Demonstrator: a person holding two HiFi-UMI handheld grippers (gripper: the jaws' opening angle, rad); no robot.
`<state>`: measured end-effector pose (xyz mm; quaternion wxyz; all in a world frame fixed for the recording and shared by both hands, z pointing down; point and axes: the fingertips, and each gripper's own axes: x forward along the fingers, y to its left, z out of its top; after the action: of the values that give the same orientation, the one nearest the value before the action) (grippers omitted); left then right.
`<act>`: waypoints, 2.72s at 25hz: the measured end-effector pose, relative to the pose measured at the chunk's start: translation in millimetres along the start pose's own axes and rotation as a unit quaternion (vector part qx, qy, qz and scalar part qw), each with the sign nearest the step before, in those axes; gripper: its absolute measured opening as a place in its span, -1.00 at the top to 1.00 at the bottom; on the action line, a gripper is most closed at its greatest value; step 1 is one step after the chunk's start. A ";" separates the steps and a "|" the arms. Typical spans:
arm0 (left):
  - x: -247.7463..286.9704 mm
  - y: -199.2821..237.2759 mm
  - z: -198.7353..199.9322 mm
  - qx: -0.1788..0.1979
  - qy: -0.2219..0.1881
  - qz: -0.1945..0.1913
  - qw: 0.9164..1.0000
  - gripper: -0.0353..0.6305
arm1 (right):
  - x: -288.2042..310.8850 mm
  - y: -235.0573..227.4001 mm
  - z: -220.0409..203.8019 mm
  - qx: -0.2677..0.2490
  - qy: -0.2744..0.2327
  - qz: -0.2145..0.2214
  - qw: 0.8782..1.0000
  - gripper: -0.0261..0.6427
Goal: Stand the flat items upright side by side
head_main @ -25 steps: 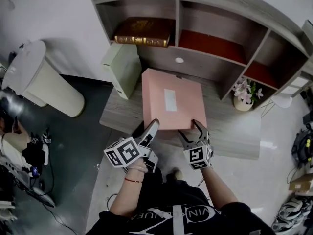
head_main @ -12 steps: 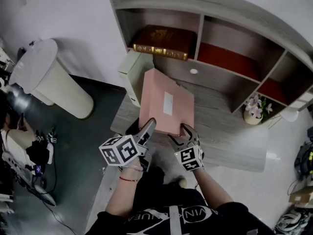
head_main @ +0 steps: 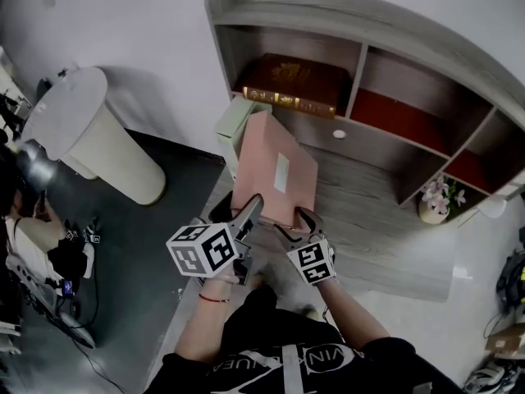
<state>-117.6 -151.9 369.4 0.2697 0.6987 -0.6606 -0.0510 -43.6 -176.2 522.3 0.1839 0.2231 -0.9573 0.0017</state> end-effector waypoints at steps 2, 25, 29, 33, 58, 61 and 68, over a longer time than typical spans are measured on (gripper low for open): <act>2.0 1.9 6.7 0.016 0.001 0.002 1.000 0.02 | 8.6 1.8 5.0 0.005 -0.002 0.004 1.000 -0.02; 1.4 25.0 32.5 0.125 0.030 0.027 0.991 0.03 | 63.8 33.5 27.4 0.073 -0.020 0.053 0.996 0.00; 1.2 24.1 33.5 0.148 0.037 0.035 0.988 0.03 | 67.6 41.6 28.1 0.093 -0.018 0.064 0.993 0.01; 4.4 24.9 36.1 0.165 0.045 0.039 0.985 0.03 | 71.9 47.9 29.0 0.107 -0.019 0.079 0.991 0.02; 49.6 26.0 51.6 0.186 -0.034 -0.011 0.982 0.00 | 108.3 12.2 34.9 0.136 -0.010 0.077 0.988 0.04; 53.4 33.4 45.3 0.182 -0.025 -0.017 0.983 0.00 | 114.9 5.6 37.1 0.136 -0.009 0.070 0.988 0.05; 60.4 51.3 29.2 0.177 0.002 -0.029 0.984 0.00 | 125.1 -5.6 38.6 0.140 -0.006 0.058 0.988 0.05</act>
<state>-168.6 -217.4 384.6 0.1416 0.7547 -0.6377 0.0606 -158.9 -237.9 530.0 0.1443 0.1904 -0.9602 0.1447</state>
